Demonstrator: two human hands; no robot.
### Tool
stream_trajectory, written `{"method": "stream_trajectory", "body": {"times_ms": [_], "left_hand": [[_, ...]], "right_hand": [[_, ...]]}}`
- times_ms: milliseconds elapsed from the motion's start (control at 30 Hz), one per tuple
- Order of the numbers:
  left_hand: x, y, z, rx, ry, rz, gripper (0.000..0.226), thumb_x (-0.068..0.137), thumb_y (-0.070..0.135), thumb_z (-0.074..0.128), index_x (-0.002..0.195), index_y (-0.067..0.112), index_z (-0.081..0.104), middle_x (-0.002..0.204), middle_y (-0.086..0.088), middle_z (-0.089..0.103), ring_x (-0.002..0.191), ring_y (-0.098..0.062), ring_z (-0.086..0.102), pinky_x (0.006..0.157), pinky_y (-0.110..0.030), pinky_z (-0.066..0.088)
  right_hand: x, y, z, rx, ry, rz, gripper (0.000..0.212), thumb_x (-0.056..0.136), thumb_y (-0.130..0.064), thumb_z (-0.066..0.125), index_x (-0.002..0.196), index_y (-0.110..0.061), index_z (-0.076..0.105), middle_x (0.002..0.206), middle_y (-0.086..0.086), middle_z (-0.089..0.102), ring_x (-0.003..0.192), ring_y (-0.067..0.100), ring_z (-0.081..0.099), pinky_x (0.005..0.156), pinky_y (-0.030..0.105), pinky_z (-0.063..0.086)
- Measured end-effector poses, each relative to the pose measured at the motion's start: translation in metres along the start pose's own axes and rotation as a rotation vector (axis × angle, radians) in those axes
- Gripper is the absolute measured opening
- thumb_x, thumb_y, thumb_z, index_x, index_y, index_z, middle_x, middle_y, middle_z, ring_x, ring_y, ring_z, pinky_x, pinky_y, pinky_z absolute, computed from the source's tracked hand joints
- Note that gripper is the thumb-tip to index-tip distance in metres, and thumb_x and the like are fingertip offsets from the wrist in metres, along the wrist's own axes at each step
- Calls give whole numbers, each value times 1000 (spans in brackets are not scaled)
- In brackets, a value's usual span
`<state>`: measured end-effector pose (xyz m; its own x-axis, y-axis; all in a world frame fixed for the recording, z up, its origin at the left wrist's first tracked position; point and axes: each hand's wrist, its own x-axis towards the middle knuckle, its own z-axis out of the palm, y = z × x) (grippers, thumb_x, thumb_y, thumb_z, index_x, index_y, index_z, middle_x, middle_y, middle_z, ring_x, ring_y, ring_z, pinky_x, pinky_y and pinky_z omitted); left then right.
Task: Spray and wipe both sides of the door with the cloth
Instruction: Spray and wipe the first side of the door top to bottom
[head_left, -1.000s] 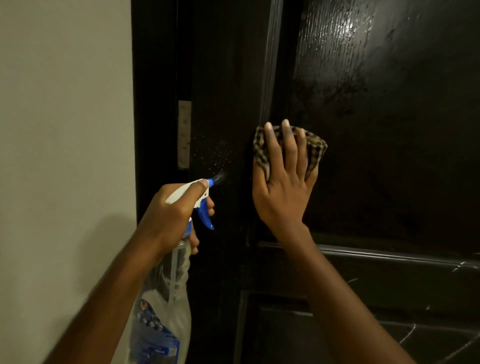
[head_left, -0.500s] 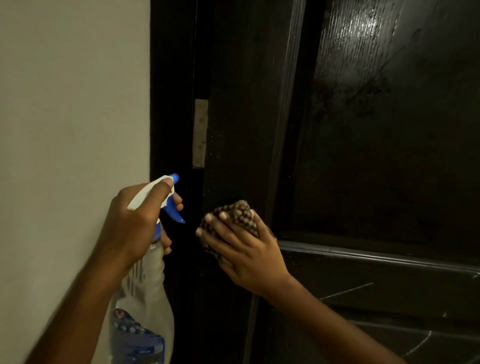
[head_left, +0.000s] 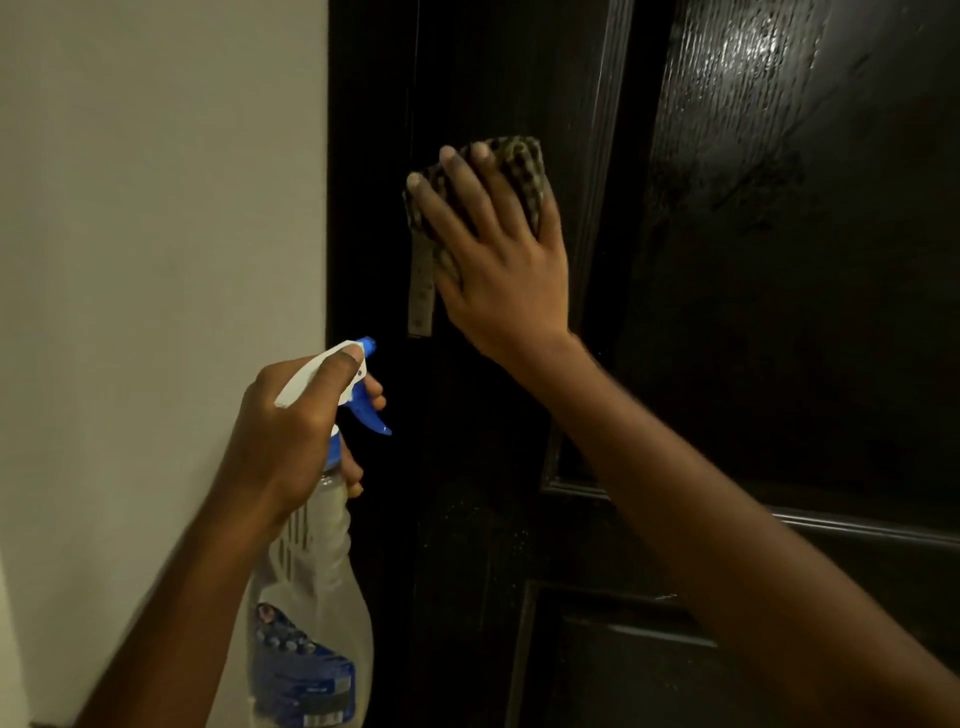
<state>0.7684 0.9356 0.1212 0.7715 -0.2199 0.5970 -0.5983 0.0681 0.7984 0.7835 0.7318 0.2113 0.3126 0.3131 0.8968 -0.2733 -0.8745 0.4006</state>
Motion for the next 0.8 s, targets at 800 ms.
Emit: {"method": "stream_trajectory", "body": {"times_ms": [800], "left_hand": [[-9, 1, 50, -70, -142, -79, 47, 86, 56, 45, 77, 17, 70, 84, -2, 74, 41, -32, 57, 44, -37, 53]], "right_hand": [[-192, 29, -14, 19, -56, 193, 62, 103, -39, 43, 160, -22, 27, 168, 0, 21, 157, 22, 10, 121, 57, 20]]}}
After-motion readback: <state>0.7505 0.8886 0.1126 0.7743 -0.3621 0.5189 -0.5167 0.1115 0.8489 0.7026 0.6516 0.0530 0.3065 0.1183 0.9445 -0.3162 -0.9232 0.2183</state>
